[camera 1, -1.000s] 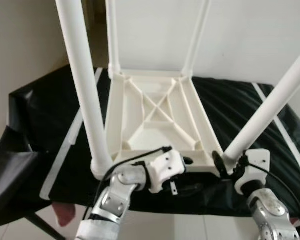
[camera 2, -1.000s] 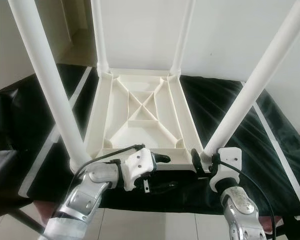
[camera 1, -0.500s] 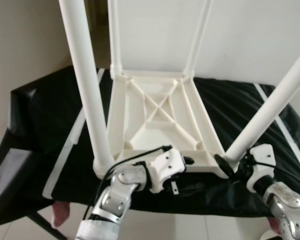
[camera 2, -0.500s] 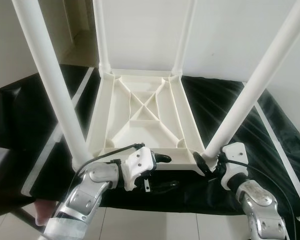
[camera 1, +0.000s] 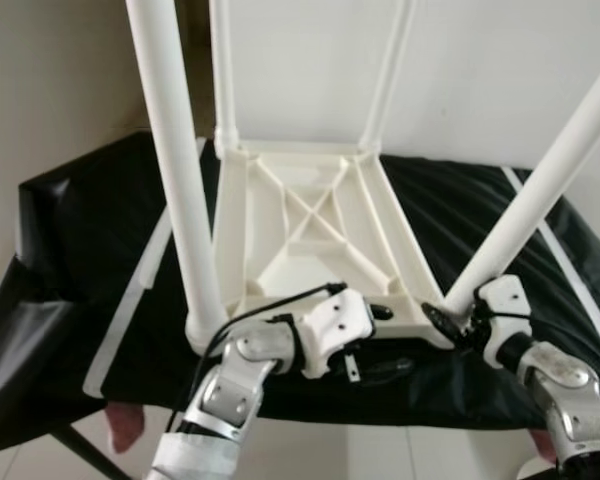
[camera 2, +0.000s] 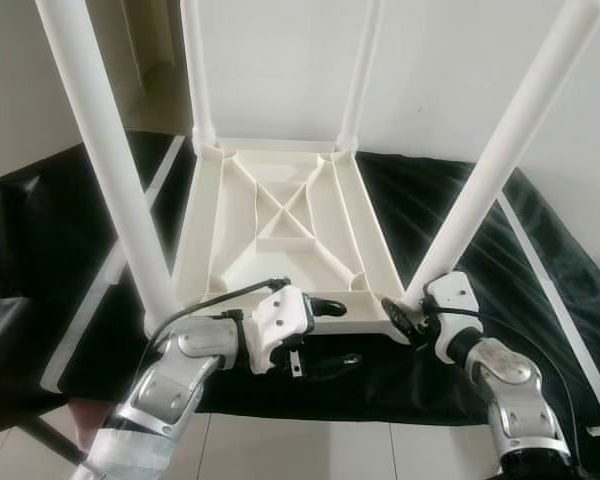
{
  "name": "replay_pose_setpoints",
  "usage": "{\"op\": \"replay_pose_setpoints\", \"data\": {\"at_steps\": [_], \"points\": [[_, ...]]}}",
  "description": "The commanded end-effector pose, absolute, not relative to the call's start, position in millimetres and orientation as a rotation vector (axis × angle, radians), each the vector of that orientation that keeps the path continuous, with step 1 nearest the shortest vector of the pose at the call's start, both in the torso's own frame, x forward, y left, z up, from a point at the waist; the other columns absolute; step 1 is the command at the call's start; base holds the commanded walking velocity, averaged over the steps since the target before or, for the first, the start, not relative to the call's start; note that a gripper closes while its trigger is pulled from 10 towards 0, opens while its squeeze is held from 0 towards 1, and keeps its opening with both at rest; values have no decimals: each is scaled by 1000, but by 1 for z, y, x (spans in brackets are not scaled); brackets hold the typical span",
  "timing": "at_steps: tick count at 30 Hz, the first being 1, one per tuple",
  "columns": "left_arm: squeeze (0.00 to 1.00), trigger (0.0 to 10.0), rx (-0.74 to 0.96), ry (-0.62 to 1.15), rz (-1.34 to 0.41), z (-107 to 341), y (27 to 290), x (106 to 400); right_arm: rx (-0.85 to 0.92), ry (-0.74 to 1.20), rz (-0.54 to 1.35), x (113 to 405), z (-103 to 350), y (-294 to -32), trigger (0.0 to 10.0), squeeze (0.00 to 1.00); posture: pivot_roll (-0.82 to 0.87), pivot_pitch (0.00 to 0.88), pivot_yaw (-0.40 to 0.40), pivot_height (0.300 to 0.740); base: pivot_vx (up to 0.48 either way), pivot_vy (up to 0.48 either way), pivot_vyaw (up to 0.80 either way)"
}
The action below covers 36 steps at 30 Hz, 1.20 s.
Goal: Building children table
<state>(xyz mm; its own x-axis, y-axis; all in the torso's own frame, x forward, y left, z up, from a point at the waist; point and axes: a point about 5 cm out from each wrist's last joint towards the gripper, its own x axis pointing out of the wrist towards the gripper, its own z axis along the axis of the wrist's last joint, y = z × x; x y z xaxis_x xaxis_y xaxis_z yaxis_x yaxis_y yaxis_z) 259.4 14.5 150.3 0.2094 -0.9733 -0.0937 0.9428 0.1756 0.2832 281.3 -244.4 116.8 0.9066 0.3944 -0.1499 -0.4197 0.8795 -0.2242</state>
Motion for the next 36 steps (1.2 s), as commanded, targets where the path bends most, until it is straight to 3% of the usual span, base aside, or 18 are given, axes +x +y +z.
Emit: {"op": "replay_pose_setpoints", "data": {"at_steps": [1,8,9,12,13,26,27,29,36], "points": [[0,10000,296,-134,-1265,154,14,263,-298,120,441,282,114,-245,0,0,4,0,-73,740,0,0,0],[0,10000,294,-132,-1260,154,15,263,-273,114,455,281,111,-244,0,0,7,0,-75,740,0,0,0],[0,10000,274,-136,-1255,156,15,263,-249,116,446,279,109,-242,9373,0,6,0,-70,740,0,0,0],[0,10000,264,-137,-1252,157,15,264,-242,116,441,279,108,-241,9373,0,4,0,-67,740,0,0,0],[0,10000,258,-136,-1253,157,16,264,-198,109,409,279,109,-238,10000,0,3,0,-59,740,0,0,0],[0,10000,259,-117,-1271,154,17,260,-90,116,157,266,108,-219,10000,0,-10,0,-38,740,0,0,0],[0,10000,260,-108,-1281,152,18,259,-55,136,-38,261,103,-221,10000,0,-16,0,-31,740,0,0,0],[0,10000,260,-108,-1281,152,18,259,-55,136,-38,261,103,-221,10000,0,-16,0,-31,740,0,0,0],[0,10000,261,-106,-1290,153,17,259,26,147,-327,251,97,-215,10000,0,-20,0,-26,740,0,0,0]]}}
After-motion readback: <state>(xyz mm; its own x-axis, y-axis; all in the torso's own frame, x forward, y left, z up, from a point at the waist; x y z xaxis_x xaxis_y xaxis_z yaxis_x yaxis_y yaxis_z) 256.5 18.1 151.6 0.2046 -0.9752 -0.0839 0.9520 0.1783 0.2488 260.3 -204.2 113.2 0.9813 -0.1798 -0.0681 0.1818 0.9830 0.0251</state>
